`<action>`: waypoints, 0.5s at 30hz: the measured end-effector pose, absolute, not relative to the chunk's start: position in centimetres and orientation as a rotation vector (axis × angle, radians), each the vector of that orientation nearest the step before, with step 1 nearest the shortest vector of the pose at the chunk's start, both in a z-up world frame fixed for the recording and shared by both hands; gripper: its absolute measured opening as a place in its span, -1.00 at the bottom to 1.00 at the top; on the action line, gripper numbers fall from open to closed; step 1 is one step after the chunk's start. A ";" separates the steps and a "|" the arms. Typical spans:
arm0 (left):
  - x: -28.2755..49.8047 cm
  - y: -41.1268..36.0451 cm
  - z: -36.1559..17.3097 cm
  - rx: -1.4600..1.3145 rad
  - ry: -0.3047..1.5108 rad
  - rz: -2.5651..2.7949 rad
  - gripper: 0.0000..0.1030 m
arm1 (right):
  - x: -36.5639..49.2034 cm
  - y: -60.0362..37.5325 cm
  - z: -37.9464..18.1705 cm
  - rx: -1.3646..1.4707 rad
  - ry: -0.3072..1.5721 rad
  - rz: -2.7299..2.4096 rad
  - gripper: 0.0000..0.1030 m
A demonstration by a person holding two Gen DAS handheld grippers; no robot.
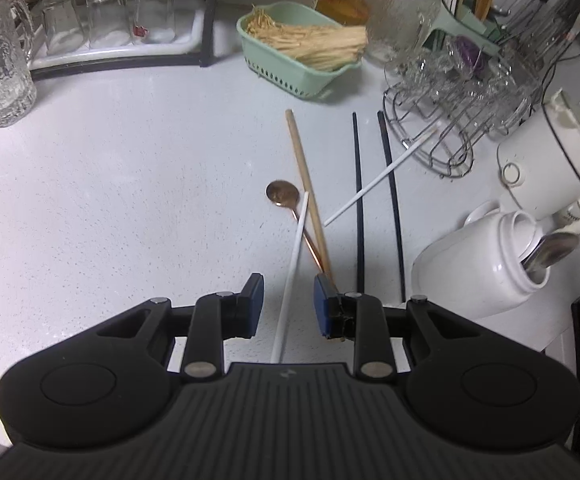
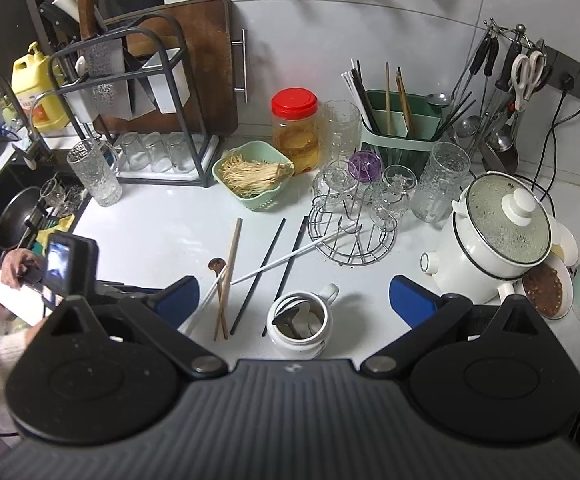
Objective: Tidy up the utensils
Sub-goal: 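Move the open left gripper back over the long white chopstick, then close the left gripper on the long white chopstick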
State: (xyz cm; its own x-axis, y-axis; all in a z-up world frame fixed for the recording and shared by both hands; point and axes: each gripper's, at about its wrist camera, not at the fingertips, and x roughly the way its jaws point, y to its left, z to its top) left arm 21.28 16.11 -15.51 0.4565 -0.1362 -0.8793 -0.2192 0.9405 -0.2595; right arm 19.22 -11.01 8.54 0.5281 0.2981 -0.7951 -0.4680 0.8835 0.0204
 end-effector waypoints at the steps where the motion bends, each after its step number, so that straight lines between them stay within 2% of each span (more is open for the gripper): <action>1: 21.2 16.1 -15.8 -0.361 1.108 0.050 -0.39 | 19.3 -10.9 8.3 -0.224 0.907 0.460 1.00; 4: 20.9 16.0 -16.5 -0.361 1.124 0.046 -0.39 | 20.0 -10.9 7.0 -0.218 0.992 0.452 1.00; 15: 18.6 15.6 -17.7 -0.331 1.148 0.018 -0.39 | 20.3 -10.6 5.4 -0.267 1.046 0.453 1.00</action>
